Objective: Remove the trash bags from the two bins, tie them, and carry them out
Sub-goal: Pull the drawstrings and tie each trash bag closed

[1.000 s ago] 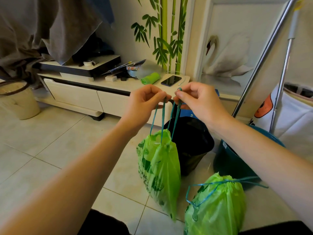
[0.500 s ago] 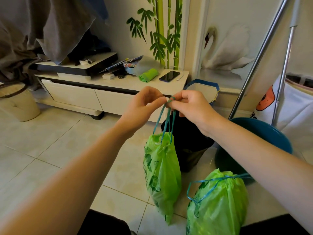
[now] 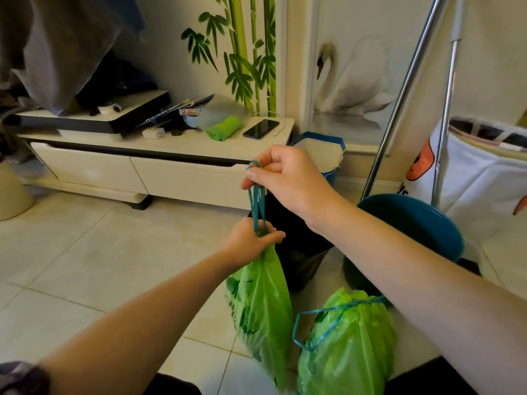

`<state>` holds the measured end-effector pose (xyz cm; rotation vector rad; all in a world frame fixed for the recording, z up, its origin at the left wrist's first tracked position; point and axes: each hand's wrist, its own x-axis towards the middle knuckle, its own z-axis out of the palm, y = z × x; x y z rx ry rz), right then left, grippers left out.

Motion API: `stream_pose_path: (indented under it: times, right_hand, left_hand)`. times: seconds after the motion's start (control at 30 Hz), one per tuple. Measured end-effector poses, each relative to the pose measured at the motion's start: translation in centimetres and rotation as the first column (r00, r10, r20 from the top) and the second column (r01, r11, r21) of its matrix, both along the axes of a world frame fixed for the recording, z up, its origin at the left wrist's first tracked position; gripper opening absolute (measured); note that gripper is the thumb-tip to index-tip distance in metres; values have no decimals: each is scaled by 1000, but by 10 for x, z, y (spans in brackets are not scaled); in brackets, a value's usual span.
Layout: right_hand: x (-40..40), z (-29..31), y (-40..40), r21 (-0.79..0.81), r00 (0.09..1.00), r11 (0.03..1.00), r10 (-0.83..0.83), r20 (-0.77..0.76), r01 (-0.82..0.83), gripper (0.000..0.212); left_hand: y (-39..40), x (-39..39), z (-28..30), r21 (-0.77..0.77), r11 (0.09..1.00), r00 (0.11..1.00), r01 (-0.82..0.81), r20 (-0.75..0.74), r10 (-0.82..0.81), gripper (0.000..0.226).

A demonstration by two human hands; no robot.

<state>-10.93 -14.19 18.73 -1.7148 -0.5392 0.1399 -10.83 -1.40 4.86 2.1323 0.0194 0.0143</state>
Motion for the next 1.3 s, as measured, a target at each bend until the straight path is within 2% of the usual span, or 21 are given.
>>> stream_pose_path:
  times: [0.17, 0.3, 0.47, 0.53, 0.67, 0.77, 0.9, 1.07, 1.13, 1.23, 1.3]
  right_hand:
    - [12, 8, -16, 150, 995, 984, -98, -23, 100, 5]
    - [16, -1, -23, 172, 971, 962, -189, -144, 213, 12]
    - [17, -6, -27, 142, 973, 970, -179, -145, 199, 8]
    - [17, -4, -33, 160, 973, 965, -186, -140, 208, 8]
    - [13, -4, -39, 119, 978, 973, -190, -88, 199, 5]
    - [9, -6, -43, 94, 981, 976, -192, -38, 195, 9]
    - [8, -5, -49, 91, 976, 972, -216, -16, 216, 13]
    - [3, -7, -43, 80, 982, 981, -180, 49, 176, 11]
    - [1, -8, -40, 69, 985, 986, -159, 67, 154, 11]
    - [1, -7, -39, 69, 986, 987, -150, 72, 146, 11]
    - [4, -6, -43, 71, 983, 983, -171, 64, 167, 10]
  left_hand:
    - [0, 0, -7, 16, 998, 995, 58, -81, -56, 40]
    - [-8, -8, -15, 58, 981, 967, 187, -185, -174, 36]
    - [-3, -11, -13, 68, 975, 954, 210, -231, -189, 26]
    - [1, -13, -8, 56, 979, 963, 196, -200, -181, 23]
    - [3, -15, 10, -58, 998, 1000, 20, -16, -21, 15]
    - [0, -19, 19, -71, 997, 999, -3, 36, 6, 8]
    - [-3, -24, 18, -53, 997, 993, -49, 104, 55, 15]
    - [-13, -29, 8, -19, 991, 991, 133, 8, -133, 60]
    - [-19, -29, 8, -48, 987, 988, 156, 7, -156, 66]
    - [-27, -29, 13, -111, 988, 994, 109, 14, -109, 30]
    - [-28, -30, 16, -180, 982, 998, 63, 7, -62, 23]
